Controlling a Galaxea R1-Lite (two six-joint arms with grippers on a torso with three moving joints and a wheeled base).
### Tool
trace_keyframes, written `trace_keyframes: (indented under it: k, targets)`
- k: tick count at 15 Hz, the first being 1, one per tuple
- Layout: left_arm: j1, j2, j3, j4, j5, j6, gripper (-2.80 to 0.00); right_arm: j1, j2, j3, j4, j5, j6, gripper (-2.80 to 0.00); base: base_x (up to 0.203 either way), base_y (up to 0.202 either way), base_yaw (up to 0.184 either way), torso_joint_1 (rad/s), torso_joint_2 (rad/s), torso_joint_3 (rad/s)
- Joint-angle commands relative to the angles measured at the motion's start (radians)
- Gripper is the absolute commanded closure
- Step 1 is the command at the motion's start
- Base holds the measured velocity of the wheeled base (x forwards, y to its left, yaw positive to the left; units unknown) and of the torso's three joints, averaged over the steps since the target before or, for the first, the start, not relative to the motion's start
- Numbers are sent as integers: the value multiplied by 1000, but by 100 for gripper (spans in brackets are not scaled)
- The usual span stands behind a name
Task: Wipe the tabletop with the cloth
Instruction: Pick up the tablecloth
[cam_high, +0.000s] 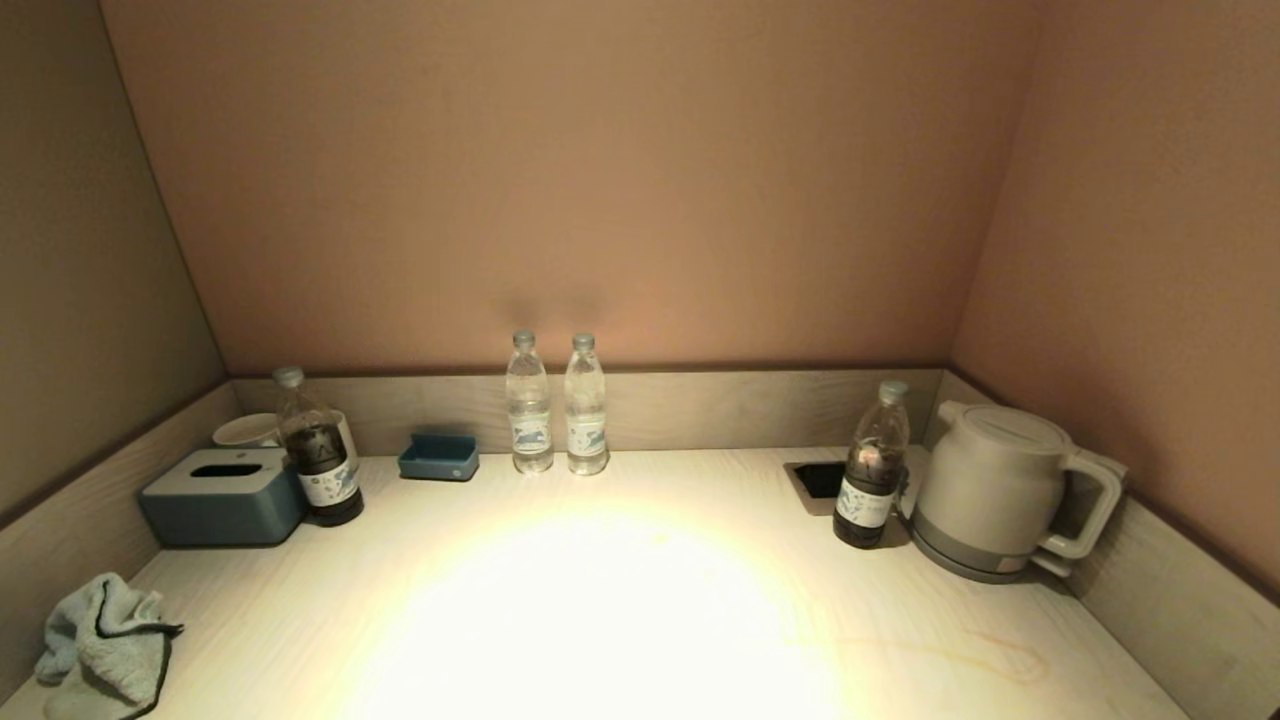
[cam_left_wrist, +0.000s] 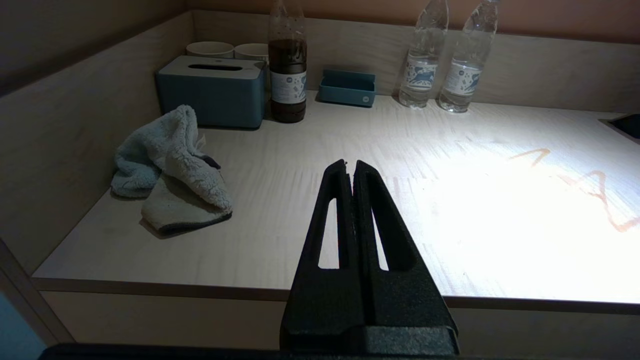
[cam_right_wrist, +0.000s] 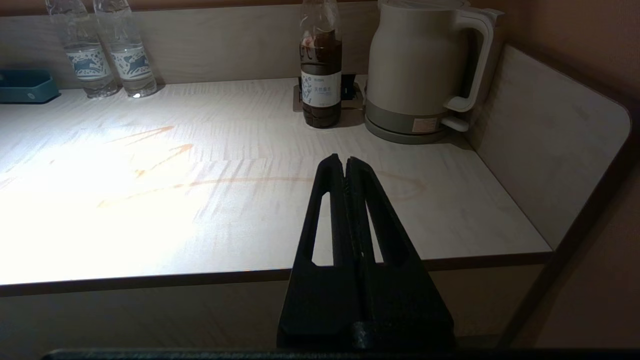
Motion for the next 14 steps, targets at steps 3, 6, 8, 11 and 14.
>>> trace_keyframes:
  k: [3,6,8,11,14]
  targets:
    - [-1,12,-52,13,7,-4,0,1,1,0,0,0,0,0,0,0,0,0,0,0]
    - [-1,185,-207,70,62,-40,0,0,1,0,0,0,0,0,0,0,0,0,0,0]
    - [-1,446,-277,93,152,-98,0,0,1,0,0,0,0,0,0,0,0,0,0,0]
    - [-1,887,-369,109,290,-178,0,1,1,0,0,0,0,0,0,0,0,0,0,0]
    - [34,1279,-478,85,410,-240,0,-1,1,0,0,0,0,0,0,0,0,0,0,0]
